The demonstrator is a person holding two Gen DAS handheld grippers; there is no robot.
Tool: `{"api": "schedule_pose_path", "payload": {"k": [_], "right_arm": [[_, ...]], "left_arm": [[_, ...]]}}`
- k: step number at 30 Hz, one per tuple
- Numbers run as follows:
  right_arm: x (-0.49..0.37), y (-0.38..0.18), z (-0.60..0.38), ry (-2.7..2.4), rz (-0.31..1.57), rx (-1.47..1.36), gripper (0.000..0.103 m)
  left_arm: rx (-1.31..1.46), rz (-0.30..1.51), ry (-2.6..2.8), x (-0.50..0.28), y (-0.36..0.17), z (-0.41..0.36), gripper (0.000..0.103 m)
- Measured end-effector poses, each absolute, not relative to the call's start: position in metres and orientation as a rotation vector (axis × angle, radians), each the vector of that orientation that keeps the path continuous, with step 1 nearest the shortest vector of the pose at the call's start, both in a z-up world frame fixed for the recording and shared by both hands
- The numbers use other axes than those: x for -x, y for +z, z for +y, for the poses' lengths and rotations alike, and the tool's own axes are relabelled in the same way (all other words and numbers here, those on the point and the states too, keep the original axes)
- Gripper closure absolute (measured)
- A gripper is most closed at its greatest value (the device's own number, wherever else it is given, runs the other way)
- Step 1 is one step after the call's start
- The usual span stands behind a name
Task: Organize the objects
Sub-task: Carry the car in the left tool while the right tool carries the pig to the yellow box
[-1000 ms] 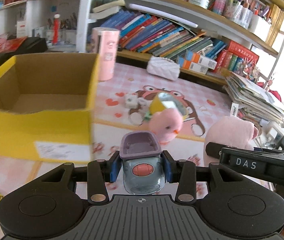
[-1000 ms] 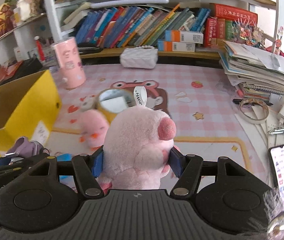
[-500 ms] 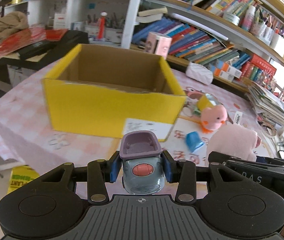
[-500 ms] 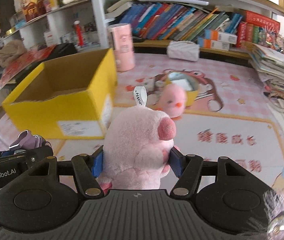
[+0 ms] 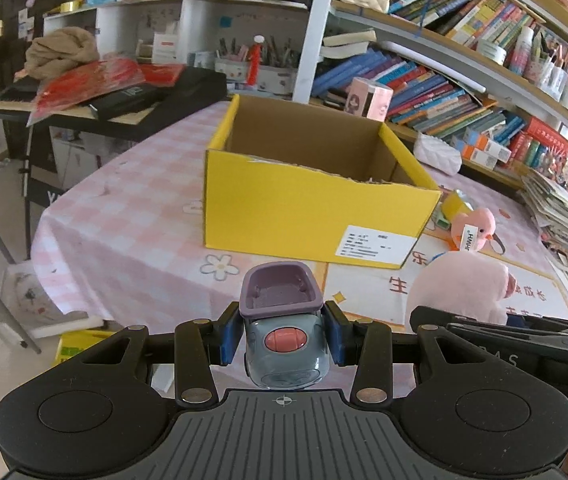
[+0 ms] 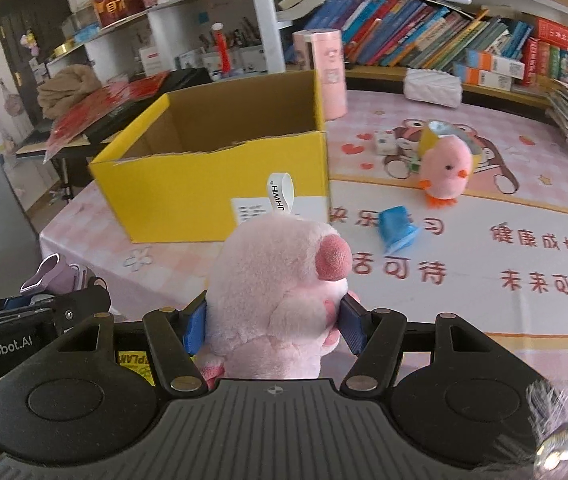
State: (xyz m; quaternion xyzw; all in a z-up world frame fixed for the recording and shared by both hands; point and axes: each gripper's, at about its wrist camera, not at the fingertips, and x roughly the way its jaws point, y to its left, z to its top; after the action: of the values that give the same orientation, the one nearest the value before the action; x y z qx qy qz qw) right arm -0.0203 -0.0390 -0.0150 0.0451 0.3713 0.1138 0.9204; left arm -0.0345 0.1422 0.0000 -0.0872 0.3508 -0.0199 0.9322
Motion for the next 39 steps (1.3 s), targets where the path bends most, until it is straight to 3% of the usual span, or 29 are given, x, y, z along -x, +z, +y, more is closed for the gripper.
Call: {"api": "schedule_pose_path", "payload": {"k": [27, 39], "right_arm": [[0.020, -0.003, -0.022, 0.219, 0.732, -0.048, 0.041], [-0.031, 0.041, -0.015, 0.278, 0.551, -0.042, 0.041]], "left_arm": [[0.181, 0.665, -0.107, 0.028, 0.008, 0.148, 0.062], [0.160, 0.529, -0.094, -0.026, 0.049, 0.150, 0.062]]}}
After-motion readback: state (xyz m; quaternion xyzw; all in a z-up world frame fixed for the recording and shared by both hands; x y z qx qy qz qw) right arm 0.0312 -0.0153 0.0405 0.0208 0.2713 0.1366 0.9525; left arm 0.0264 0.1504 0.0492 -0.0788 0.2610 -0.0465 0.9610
